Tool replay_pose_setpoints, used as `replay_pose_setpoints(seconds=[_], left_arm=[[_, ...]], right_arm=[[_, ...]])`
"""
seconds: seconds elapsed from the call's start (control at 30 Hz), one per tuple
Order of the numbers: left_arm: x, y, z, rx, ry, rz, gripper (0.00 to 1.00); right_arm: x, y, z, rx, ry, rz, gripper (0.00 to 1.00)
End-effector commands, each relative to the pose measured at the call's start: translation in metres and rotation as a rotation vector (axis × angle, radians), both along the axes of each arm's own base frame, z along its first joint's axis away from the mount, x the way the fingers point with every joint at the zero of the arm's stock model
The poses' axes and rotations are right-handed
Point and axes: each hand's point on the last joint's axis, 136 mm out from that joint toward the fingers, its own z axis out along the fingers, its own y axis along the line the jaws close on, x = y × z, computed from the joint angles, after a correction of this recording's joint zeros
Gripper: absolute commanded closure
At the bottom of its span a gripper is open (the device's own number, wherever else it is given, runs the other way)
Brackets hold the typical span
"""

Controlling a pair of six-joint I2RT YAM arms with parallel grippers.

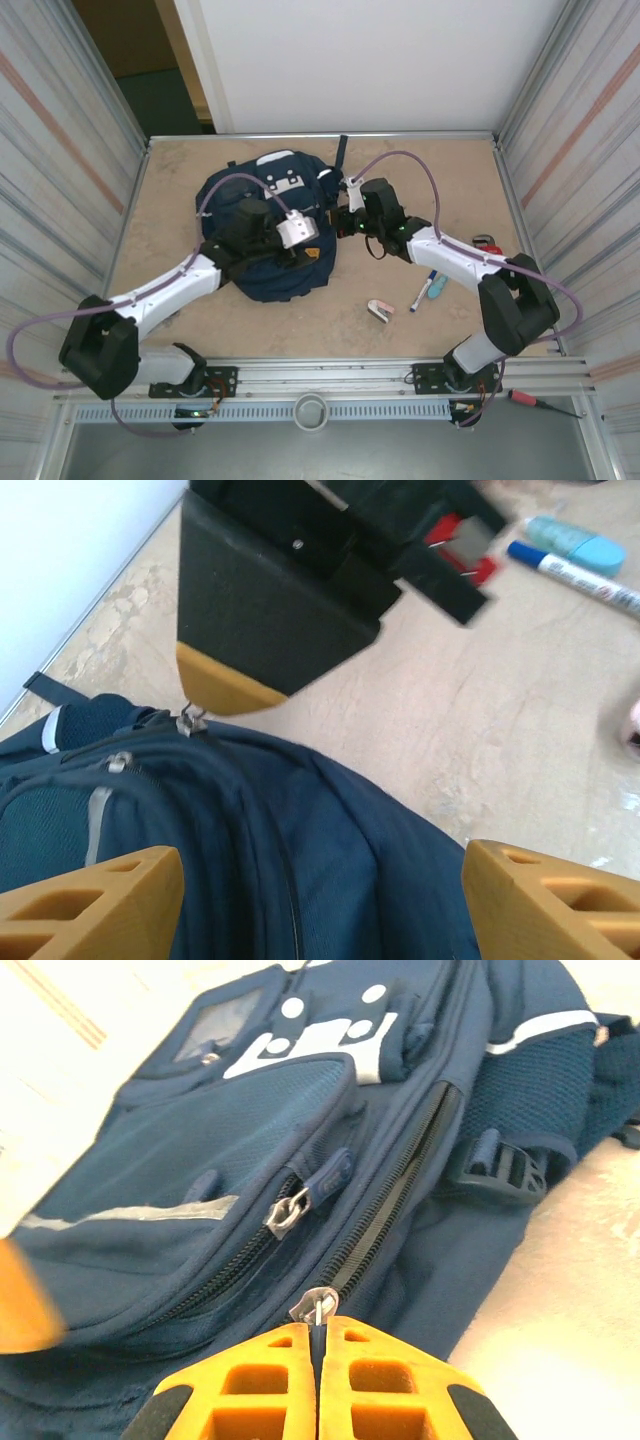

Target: Pack books, pencil case, and school supplies into a backpack

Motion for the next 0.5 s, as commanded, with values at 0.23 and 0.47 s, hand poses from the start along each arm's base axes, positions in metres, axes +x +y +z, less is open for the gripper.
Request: replay_pose_setpoints(seconds=[0.23,0.47], left_arm=[[0.017,0.01,0.004,0.041,-0.107,-0.02,1.0],[-0.045,0.02,0.055,-0.291,-0.019,-0.39,1.0]], right_arm=[[-0.017,-0.011,0.042,0.125,-0.078,-0.024,1.0],[0.031,-0.058,-0.008,-0.024,0.054,-0.266,1.0]])
